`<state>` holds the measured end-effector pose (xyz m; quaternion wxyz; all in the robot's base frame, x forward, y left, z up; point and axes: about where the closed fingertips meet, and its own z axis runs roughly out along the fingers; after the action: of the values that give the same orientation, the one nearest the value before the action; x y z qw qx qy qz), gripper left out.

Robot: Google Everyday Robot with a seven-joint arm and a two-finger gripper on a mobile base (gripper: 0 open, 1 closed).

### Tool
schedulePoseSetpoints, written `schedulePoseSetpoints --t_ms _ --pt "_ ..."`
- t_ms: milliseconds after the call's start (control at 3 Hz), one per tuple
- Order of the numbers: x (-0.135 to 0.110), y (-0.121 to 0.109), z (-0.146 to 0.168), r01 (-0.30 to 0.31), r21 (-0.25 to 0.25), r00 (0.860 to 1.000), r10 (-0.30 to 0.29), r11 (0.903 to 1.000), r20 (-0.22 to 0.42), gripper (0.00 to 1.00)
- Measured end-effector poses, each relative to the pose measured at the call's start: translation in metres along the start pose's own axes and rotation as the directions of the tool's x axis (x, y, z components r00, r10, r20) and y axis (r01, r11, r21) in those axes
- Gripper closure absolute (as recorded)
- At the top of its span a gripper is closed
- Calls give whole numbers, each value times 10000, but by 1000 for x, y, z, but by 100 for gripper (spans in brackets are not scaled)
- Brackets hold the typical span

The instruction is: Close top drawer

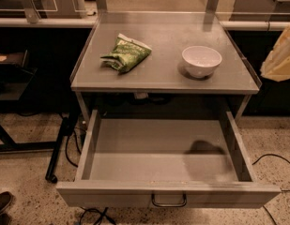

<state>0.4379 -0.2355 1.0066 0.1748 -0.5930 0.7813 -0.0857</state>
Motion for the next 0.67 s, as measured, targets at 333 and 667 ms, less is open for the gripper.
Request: schedulePoseSetpoints --t_ms 333,667 --pt "38 15 -15 -433 381 9966 459 9983 -684 100" --pt "79 46 -1 -568 -127 9905 548 9983 -1262 100"
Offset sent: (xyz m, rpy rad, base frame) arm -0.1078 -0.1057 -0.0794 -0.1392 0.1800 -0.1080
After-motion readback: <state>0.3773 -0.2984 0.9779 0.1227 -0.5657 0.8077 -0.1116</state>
